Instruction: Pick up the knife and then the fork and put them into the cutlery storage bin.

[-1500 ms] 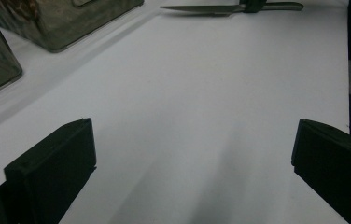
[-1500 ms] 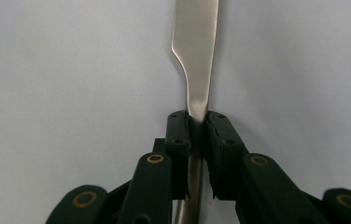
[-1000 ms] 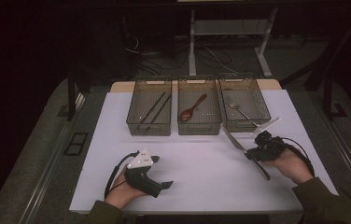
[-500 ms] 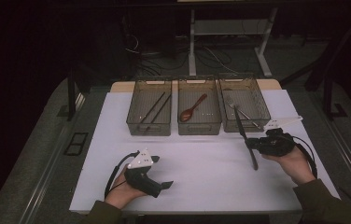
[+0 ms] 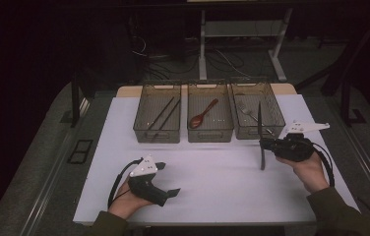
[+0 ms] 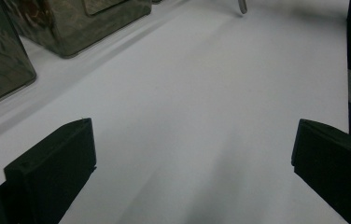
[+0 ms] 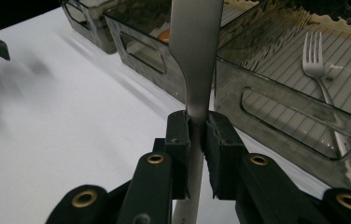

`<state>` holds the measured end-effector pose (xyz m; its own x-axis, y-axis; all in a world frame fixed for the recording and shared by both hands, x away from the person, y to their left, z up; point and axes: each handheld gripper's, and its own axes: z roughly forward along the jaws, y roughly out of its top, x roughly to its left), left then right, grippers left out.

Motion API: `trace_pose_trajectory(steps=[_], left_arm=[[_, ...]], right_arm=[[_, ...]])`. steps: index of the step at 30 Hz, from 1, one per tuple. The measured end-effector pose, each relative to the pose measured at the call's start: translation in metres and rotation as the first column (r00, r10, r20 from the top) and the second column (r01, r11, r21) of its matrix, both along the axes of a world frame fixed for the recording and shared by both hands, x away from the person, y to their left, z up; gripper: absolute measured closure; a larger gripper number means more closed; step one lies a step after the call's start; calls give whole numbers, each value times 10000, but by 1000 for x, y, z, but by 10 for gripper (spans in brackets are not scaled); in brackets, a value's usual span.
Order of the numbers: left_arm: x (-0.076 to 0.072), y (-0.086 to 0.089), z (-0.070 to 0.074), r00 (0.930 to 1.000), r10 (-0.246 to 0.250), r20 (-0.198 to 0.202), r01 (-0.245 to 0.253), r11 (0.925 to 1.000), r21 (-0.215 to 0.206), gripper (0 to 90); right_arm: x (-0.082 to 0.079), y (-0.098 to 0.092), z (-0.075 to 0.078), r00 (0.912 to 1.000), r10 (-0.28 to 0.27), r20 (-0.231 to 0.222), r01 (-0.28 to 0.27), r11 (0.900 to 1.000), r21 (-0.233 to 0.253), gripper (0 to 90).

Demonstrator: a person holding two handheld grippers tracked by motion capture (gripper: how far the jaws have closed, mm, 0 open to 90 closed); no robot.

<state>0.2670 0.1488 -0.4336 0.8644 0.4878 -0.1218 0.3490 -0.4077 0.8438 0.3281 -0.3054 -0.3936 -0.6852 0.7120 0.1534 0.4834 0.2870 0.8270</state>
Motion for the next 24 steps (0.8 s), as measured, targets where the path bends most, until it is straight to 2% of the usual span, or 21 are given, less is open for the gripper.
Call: trace_pose_trajectory(steps=[2,4,10,19,24], left_arm=[[0,2,0,10000,17,-15,-17,9999,-137,0],[1,3,0,10000,-7,79,8,9999,-106,0],[5,7,-2,9999,151,38,-150,9997,-218,0],[5,8,-3,9997,251,-29,-251,9994,-251,0],[6,8,-2,9997,253,-56,-254,9994,-225,0]], right_arm=[[2,1,1,10000,-10,46,9,10000,38,787],[4,2,3,10000,-28,95,28,10000,14,788],[12,3,10,9996,-56,279,57,10000,-51,787],[32,5,30,9980,-300,559,308,9994,-149,788],[46,3,47,9950,-465,884,482,9987,-166,788]])
